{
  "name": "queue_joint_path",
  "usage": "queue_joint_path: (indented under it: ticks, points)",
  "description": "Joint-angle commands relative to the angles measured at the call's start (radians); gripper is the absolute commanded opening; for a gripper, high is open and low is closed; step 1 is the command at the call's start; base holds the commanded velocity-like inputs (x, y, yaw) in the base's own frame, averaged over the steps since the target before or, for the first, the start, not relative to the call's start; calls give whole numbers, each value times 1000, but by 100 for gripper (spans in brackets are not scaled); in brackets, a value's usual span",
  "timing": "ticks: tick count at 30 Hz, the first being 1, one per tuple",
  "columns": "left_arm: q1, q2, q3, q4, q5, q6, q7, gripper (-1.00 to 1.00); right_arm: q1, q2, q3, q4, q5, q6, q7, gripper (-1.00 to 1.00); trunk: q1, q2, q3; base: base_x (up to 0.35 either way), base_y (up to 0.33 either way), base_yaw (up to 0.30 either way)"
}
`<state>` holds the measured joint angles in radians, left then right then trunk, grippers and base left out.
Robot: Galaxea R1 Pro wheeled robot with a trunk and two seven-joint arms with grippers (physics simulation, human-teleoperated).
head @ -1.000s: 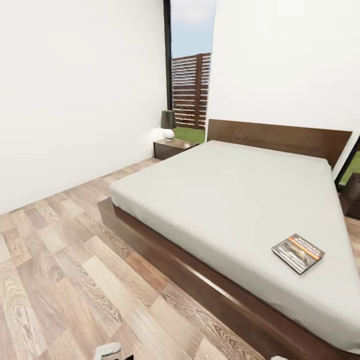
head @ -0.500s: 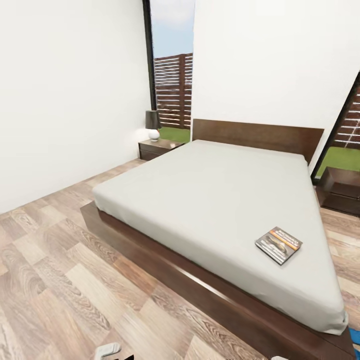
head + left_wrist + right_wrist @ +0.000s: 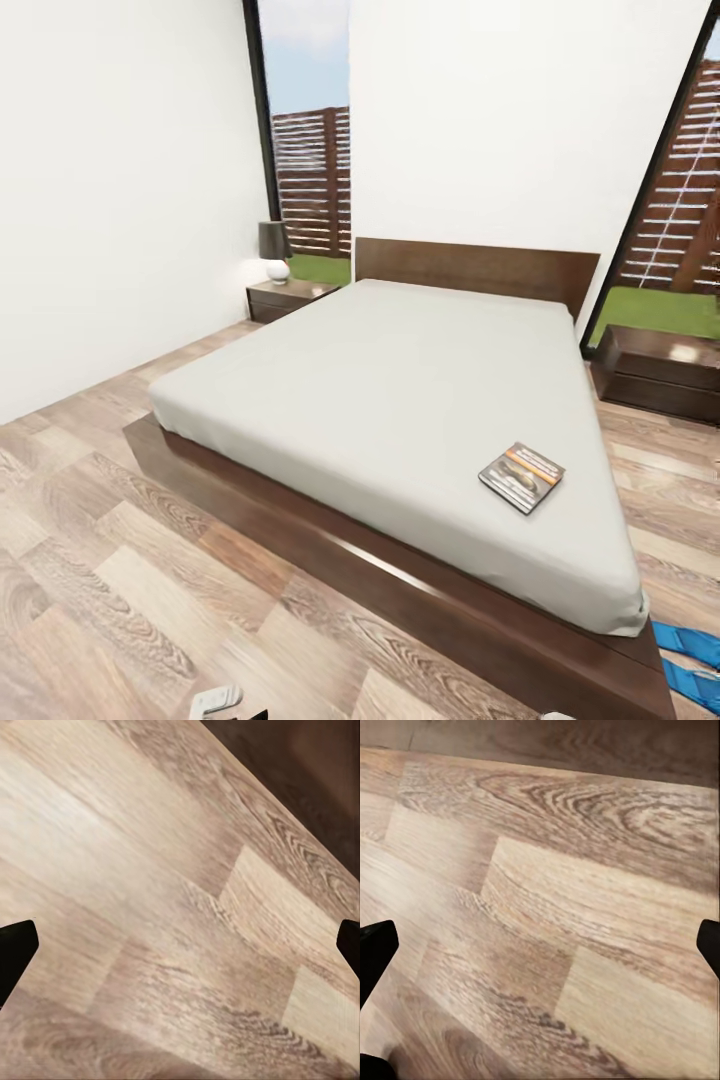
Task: In the bedroom, move the book from the bed onto either nightstand, and place the two sandals side by side next to the bed.
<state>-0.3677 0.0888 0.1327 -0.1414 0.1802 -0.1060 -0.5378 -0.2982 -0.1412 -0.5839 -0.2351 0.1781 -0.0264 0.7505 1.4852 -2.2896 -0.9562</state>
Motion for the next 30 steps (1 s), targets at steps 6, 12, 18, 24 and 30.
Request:
queue_joint_path:
  ticks: [6, 12, 18, 24, 30]
  points:
    - [-1, 0, 4, 1, 2, -1, -5, 100, -1, 1, -8, 0, 11, -3, 4, 100, 0, 0, -1, 0, 0, -199]
    - [-1, 0, 4, 2, 2, -1, -5, 100, -1, 1, -8, 0, 11, -3, 4, 100, 0, 0, -1, 0, 0, -199]
    - [-1, 0, 4, 2, 2, -1, -5, 100, -1, 0, -8, 0, 11, -3, 4, 100, 0, 0, -1, 0, 0, -199]
    - [-1, 0, 4, 2, 2, -1, -5, 100, -1, 0, -8, 0, 11, -3, 4, 100, 0, 0, -1, 0, 0, -199]
    - [-1, 0, 4, 2, 2, -1, -5, 100, -1, 0, -8, 0, 11, -3, 4, 100, 0, 0, -1, 0, 0, -199]
